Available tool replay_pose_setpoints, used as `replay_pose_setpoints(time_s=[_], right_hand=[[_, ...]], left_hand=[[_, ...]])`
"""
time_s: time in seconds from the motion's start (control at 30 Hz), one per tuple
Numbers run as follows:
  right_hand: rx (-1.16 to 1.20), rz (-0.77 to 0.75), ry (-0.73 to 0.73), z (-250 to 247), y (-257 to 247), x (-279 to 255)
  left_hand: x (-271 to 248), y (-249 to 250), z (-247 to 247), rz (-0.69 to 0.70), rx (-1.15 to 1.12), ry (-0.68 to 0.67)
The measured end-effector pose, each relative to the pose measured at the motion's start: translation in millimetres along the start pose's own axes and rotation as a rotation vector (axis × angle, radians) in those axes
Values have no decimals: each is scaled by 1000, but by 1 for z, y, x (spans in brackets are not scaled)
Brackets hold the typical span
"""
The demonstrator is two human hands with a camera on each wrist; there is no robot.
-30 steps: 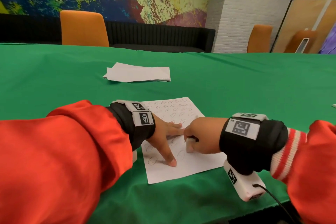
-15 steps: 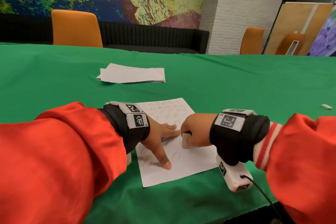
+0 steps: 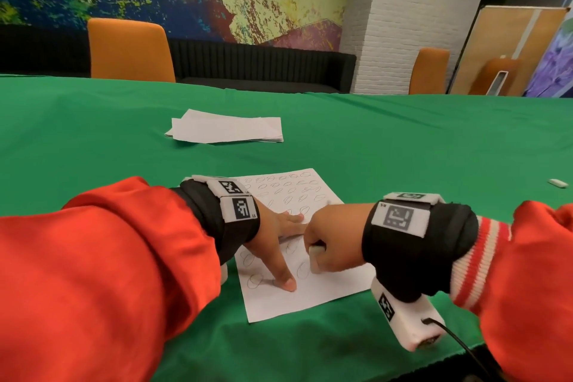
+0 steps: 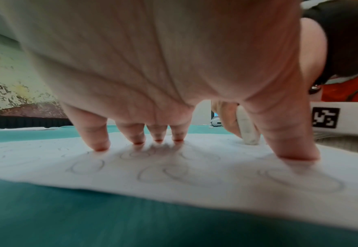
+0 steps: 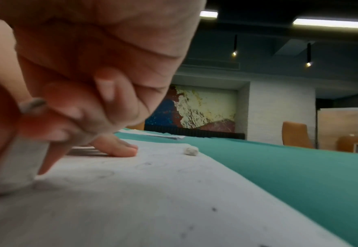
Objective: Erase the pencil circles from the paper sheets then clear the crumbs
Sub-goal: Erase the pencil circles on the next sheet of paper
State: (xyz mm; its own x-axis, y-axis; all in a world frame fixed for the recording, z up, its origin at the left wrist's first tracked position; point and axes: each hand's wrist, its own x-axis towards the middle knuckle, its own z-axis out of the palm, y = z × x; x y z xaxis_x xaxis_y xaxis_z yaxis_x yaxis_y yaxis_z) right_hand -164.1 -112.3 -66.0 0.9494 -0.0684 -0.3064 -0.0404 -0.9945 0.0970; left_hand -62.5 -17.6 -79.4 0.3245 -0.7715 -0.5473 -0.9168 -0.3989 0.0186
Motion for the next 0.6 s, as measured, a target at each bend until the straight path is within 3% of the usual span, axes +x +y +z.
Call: replay_pose_setpoints(time_s=[0.13, 0.3, 0.47, 0.6], right_hand=[[6, 72, 13, -5, 7, 4], [33, 5, -1, -1, 0, 0], [55, 83, 27, -4, 11, 6], [64, 15, -4, 0, 5, 1]], left_hand=[[2, 0, 1, -23, 20, -5], [-2, 2, 0, -9, -4, 4], [0, 2, 0, -29, 21, -4], [-3, 2, -1, -5, 1, 0]])
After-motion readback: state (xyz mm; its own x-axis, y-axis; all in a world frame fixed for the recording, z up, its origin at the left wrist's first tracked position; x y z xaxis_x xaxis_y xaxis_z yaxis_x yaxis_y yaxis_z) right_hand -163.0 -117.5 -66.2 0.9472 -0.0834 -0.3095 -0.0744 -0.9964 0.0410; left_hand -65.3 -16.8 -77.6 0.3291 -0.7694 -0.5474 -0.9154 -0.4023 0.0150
